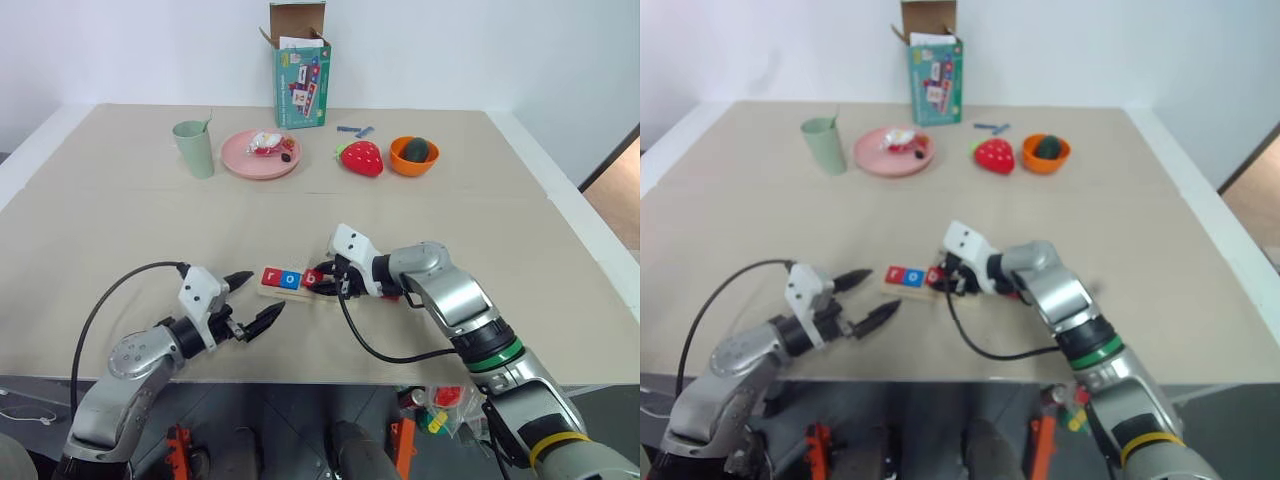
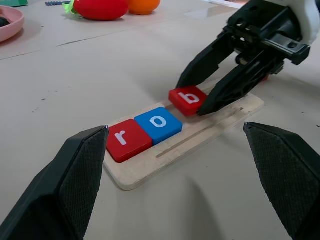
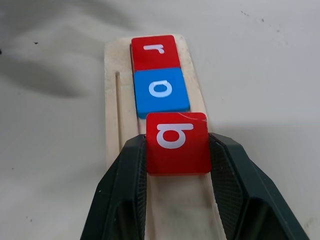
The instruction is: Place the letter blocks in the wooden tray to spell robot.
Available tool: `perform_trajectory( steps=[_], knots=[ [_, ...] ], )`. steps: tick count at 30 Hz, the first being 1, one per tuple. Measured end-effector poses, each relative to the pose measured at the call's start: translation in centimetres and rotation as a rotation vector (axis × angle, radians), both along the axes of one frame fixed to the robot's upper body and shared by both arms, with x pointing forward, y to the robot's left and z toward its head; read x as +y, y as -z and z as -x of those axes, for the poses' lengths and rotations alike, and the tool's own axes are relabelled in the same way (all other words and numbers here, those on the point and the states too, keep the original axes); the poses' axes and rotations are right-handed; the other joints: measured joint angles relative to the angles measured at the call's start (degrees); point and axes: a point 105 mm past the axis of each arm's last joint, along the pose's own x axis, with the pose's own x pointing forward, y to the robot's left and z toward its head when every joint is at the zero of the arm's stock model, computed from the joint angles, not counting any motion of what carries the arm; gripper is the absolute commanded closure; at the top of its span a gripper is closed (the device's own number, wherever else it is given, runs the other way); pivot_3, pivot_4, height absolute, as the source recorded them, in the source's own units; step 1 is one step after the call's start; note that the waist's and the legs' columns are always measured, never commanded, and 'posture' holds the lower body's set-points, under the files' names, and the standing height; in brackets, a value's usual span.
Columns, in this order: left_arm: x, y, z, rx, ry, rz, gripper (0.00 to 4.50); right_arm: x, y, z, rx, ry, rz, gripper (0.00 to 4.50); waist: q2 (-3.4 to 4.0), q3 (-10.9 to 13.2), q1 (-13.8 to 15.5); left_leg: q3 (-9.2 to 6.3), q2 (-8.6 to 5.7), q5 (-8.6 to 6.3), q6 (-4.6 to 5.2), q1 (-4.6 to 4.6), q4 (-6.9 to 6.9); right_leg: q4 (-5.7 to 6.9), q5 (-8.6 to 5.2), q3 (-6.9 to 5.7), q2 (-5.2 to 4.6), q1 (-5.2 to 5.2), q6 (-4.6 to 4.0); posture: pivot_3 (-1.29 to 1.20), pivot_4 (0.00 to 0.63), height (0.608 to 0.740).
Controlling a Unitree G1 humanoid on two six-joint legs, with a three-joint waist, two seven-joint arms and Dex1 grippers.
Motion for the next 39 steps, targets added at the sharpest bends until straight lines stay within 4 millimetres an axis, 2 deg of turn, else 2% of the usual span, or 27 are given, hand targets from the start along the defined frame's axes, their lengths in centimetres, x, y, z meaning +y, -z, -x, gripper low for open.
perform_trajectory(
  steps=[23,25,31,32,35,36,39],
  knots=[
    [-0.5,0.2,0.1,0.004,0.013,-0.006,0.00,0.8,0.5,-0.2,-0.012,-0.042,0.011,3.27,0.00,0.0,-0.1,0.00,0.03,0.00,0.00,0.03,0.00,0.00,-0.03,0.00,0.02,0.00,-0.15,0.00,0.150,0.740],
    [-0.6,0.3,0.2,0.006,0.016,-0.007,0.00,0.8,0.6,-0.2,-0.007,-0.042,0.009,2.23,0.00,0.0,-0.2,0.01,0.03,0.00,0.00,0.04,0.00,0.00,-0.03,0.00,0.02,0.00,-0.15,0.00,0.150,0.740],
    [-0.6,0.3,0.2,0.007,0.017,-0.008,0.00,0.7,0.6,-0.3,-0.001,-0.039,0.000,0.20,-0.01,0.0,-0.2,0.01,0.03,0.00,0.00,0.02,0.00,0.00,-0.05,0.00,0.01,0.01,-0.13,0.00,0.150,0.740],
    [-0.6,0.3,0.2,0.007,0.017,-0.008,0.00,0.7,0.6,-0.3,0.004,-0.037,-0.001,0.05,-0.01,0.0,-0.2,0.01,0.03,0.00,0.00,0.02,-0.01,0.00,-0.06,0.00,0.01,0.01,-0.13,0.00,0.150,0.740],
    [-0.6,0.3,0.2,0.007,0.020,-0.013,0.00,0.5,0.4,-0.2,0.023,-0.029,-0.015,0.05,-0.01,0.0,-0.2,0.00,0.02,0.00,0.00,0.01,-0.03,0.00,-0.05,0.00,0.01,-0.01,-0.08,0.00,0.150,0.740],
    [-0.6,0.4,0.2,0.007,0.021,-0.016,0.00,0.4,-0.3,-0.2,0.023,-0.014,-0.043,0.05,0.00,0.0,-0.1,0.00,0.02,0.00,-0.01,-0.04,-0.03,0.00,-0.05,0.00,0.01,-0.06,-0.07,0.00,0.150,0.740],
    [-0.8,0.5,0.5,0.010,0.049,-0.027,0.00,-1.1,-4.0,-0.2,-0.016,0.031,-0.161,0.05,0.00,0.0,-0.1,-0.02,0.01,-0.01,-0.01,-0.09,-0.03,-0.02,-0.03,0.00,0.00,-0.07,0.07,0.00,0.150,0.740]
  ],
)
